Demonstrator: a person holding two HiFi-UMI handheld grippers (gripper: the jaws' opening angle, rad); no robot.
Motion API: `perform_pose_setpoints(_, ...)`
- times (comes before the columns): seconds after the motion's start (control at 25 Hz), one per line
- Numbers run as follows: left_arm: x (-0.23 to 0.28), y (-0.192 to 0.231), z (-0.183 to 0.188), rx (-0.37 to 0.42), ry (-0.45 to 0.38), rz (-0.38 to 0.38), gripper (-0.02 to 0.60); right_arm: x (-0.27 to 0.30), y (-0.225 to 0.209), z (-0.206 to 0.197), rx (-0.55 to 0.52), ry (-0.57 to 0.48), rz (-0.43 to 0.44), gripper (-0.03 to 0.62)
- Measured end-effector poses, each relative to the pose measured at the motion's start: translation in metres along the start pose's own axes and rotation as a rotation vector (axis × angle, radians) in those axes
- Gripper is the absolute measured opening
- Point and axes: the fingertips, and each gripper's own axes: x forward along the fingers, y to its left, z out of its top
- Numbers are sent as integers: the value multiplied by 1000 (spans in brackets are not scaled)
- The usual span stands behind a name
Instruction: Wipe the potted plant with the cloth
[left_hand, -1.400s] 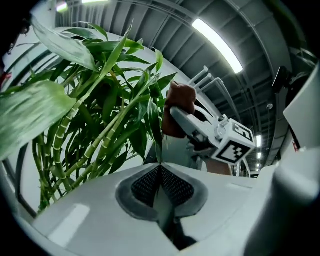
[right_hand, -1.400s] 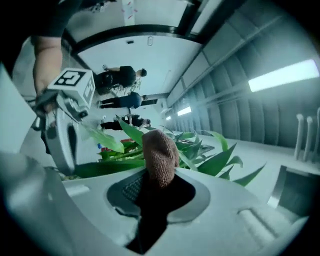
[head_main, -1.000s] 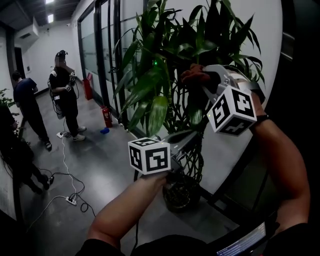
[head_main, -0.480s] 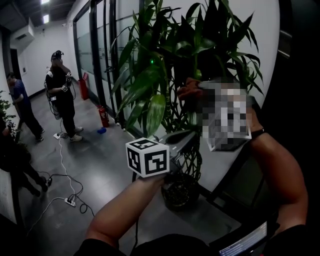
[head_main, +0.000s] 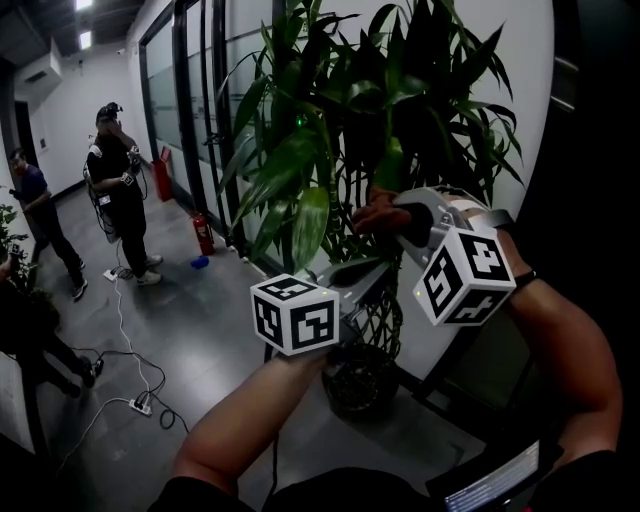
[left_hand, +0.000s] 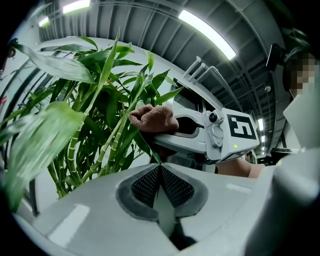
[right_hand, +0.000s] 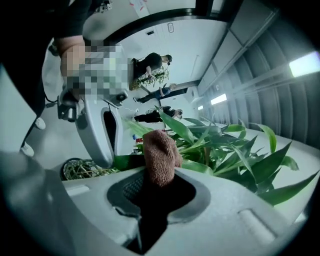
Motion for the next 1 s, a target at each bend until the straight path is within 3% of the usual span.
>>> perform_pose_setpoints(0.2,-3,0,1,96,12,29,21,-15,24,12,106,-40,169,64)
perform_pose_setpoints(0.32,-4,-2,1,109,20,30,21,-26,38,21,159,-72,254,64)
perform_pose_setpoints(0.52,-4,-4,-3,112,30,26,21,-35,56,28,139,-77,290,64)
perform_pose_setpoints(0.64,-4,-4,-2,110,24,23,21,-37,52,29,122,-85,261,64)
perform_pose_setpoints(0.76,-5,-7,-1,107,18,18,21,-41,29,30,125,-108,177,64)
perform_pose_setpoints(1.0,-8,-8,0,106,10,25,21,-32,-66,9,34,-44,-180,64)
